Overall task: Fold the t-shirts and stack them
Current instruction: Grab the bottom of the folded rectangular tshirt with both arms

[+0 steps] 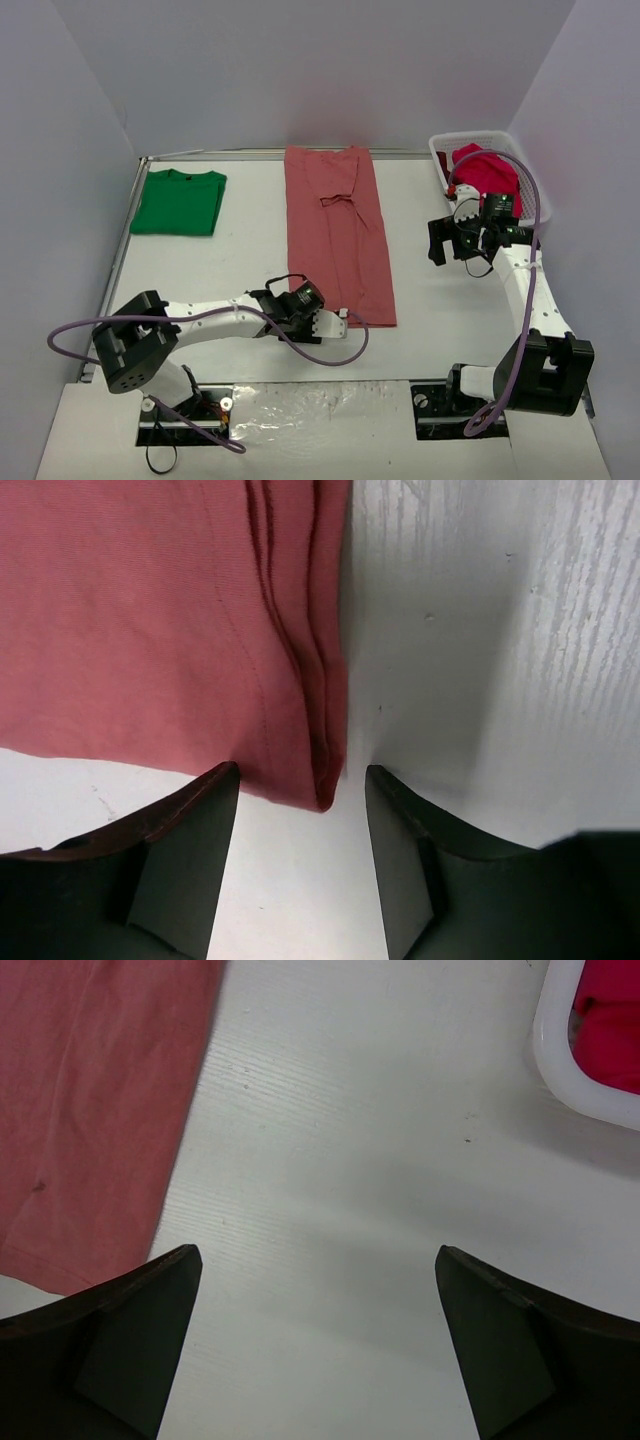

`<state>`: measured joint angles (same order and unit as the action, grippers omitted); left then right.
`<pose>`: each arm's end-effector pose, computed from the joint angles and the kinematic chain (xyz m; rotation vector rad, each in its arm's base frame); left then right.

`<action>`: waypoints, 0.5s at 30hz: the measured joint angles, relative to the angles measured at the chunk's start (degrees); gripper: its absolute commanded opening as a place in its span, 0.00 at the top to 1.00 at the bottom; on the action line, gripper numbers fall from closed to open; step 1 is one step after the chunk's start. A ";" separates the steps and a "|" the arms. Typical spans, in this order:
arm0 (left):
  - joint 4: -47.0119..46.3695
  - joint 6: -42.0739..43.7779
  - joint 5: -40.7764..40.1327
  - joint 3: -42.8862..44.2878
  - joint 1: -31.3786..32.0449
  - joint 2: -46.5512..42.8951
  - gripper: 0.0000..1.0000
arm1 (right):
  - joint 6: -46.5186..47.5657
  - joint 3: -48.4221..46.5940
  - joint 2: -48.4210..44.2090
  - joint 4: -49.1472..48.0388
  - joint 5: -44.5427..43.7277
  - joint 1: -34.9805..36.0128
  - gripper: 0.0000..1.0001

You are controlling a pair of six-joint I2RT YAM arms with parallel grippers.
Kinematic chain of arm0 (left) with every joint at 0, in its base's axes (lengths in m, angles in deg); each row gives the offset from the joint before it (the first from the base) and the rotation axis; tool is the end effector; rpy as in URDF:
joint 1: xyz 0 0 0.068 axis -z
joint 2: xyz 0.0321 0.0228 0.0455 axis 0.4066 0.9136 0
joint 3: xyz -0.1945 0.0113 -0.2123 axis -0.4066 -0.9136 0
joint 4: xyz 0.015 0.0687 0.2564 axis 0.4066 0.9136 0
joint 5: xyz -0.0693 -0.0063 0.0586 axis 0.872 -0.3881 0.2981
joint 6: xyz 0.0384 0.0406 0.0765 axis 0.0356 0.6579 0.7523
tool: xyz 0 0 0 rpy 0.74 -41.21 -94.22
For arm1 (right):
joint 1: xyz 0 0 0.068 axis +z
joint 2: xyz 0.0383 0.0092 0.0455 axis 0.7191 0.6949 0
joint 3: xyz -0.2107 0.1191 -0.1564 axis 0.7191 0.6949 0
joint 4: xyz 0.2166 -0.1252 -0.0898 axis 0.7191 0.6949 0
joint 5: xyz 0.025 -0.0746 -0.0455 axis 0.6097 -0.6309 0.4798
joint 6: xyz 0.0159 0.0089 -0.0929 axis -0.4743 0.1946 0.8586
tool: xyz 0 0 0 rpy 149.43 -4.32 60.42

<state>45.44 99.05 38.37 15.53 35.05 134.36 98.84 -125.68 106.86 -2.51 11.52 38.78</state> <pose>0.1613 -0.2698 0.1473 1.8859 1.7505 -0.1668 0.3129 -0.0052 0.2755 -0.4751 2.1566 0.1917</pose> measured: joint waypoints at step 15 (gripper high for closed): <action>0.85 -1.11 -0.24 2.32 0.09 4.33 0.98 | 0.00 0.22 0.00 -0.24 -0.92 0.00 0.00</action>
<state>46.29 97.94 38.13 17.85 35.14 138.69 98.84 -125.46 106.86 -2.75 10.60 38.78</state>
